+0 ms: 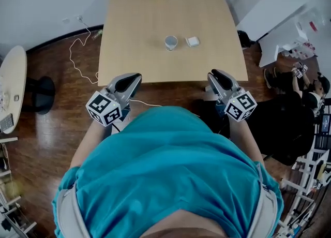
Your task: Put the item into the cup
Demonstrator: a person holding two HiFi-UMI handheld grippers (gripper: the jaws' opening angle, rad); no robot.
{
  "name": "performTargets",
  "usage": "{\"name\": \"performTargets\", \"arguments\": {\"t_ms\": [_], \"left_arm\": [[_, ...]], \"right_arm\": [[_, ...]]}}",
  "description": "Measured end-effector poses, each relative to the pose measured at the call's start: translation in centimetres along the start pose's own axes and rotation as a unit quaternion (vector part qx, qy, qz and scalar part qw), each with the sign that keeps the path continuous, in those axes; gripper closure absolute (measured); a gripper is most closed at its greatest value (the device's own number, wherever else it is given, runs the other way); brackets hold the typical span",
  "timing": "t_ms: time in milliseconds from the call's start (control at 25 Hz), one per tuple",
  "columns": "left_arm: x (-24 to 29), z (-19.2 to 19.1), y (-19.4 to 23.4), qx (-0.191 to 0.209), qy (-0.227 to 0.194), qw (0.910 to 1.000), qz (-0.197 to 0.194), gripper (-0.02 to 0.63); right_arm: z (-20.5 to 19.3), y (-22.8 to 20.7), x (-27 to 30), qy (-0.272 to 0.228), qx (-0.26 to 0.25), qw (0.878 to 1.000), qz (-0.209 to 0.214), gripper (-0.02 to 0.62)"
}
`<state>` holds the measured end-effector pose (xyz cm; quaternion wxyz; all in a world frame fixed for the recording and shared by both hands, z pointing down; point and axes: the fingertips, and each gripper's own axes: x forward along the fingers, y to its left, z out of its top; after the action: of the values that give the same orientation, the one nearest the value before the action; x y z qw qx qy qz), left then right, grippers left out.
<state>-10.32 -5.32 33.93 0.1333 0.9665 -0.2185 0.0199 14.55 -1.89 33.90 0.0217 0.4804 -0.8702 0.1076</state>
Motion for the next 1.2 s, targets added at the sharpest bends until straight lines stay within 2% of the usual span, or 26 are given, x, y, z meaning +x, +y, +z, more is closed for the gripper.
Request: {"name": "performTargets", "arguments": {"t_ms": [240,440,600,720,840,960,1200], "left_arm": [[2.7,0.2,4.9,-0.008,0.010,0.9998,0.016,0.604],[6.9,-0.6,6.5,0.004,0.035,0.9989,0.032,0.604],[11.0,-1.2,7.5,0.004,0.046,0.9964,0.071,0.604],[13.4,-2.4,9.4,-0.015,0.056,0.9923,0.110,0.604],[15.3,-3.2,11.4,-0.026,0.069,0.9889,0.129,0.604],[16.0,-4.4,11.9,-0.034,0.088,0.9873,0.128,0.604],[16.5,-6.0,14.4,-0.052,0.112,0.9872,0.101,0.604]], "right_arm": [[-1.0,-4.9,4.3,0.026,0.010,0.999,-0.018,0.505],[-3.3,-11.1,6.6,0.038,0.026,0.999,-0.011,0.499],[-5.5,-16.6,8.4,0.054,0.039,0.998,0.018,0.494],[-7.4,-19.9,10.7,0.083,0.035,0.995,0.046,0.480],[-9.1,-22.9,13.5,0.122,0.031,0.990,0.059,0.446],[-11.9,-24.7,15.4,0.179,0.032,0.981,0.060,0.396],[-16.1,-26.1,20.0,0.247,0.042,0.968,0.031,0.393]]}}
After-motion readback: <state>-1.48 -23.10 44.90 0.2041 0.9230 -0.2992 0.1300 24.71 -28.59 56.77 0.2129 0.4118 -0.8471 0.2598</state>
